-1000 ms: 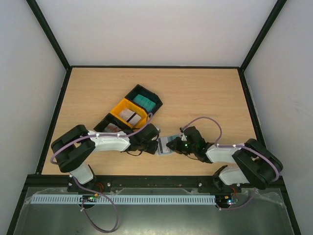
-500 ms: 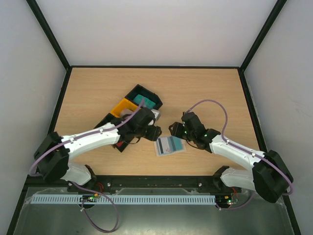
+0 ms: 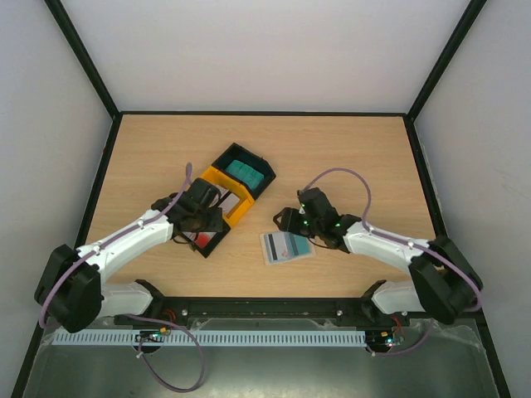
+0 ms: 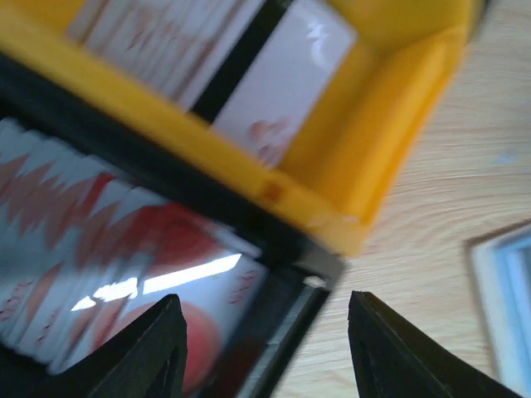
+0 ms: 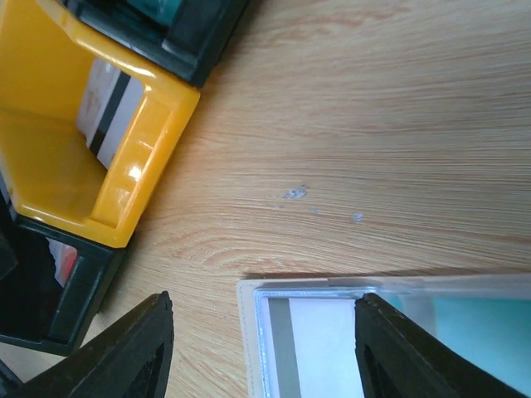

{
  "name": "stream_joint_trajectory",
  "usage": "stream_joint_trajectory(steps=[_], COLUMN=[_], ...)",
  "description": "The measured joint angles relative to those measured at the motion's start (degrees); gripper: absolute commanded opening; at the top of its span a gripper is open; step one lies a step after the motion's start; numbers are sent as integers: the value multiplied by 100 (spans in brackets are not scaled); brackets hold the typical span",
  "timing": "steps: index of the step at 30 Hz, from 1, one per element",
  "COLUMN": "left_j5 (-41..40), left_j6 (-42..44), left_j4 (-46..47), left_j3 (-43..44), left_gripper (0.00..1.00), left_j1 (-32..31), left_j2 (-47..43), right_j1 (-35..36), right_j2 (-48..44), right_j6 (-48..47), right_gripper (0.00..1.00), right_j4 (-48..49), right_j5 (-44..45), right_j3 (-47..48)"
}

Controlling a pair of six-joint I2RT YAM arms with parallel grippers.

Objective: Put the credit cards into the card holder
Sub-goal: Adjust the storage box at the center of the board.

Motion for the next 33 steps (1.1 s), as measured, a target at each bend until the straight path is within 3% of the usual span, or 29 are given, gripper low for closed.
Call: stream_joint_trajectory(steps=[7,13,30,33], left_j5=[-50,0,365,413], left_j6=[-59,33,638,671], left_j4=[-129,15,431,435], left_j3=[-273,-269,807,785], left_gripper=[44,42,52,55], left_j1=[713,909,944,944], left_j2=[125,708,1945,1961], right_j1=[313,463,479,479], right_j2=[1211,2116,2682,2684], right_j6=[-221,-417,-299,-317], right_gripper=[54,52,51,45], right_j4=[332,538,789,848], right_j5=[-247,-295,9,-31], right_j3=[616,1250,1353,1353])
